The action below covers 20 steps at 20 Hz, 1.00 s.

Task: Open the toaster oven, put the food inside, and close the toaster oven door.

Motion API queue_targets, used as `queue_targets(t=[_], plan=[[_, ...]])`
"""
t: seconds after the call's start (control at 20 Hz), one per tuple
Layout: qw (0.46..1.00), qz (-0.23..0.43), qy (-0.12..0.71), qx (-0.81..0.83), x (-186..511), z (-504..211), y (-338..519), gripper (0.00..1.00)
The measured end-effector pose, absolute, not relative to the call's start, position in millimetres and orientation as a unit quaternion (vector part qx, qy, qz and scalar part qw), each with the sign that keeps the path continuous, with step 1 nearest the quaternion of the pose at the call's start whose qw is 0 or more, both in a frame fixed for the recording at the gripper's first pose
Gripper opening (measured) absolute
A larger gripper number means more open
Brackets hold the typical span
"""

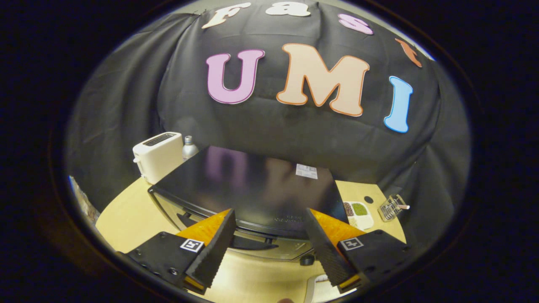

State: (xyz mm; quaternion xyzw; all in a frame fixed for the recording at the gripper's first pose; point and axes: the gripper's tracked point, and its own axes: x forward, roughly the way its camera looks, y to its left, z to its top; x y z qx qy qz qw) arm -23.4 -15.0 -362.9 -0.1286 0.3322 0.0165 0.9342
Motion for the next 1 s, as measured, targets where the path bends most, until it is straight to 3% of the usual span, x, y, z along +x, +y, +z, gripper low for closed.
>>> queue_targets(t=[1.0], plan=[[0.931,0.020,0.363,-0.036,-68.5,-372.6,-18.2,1.00]])
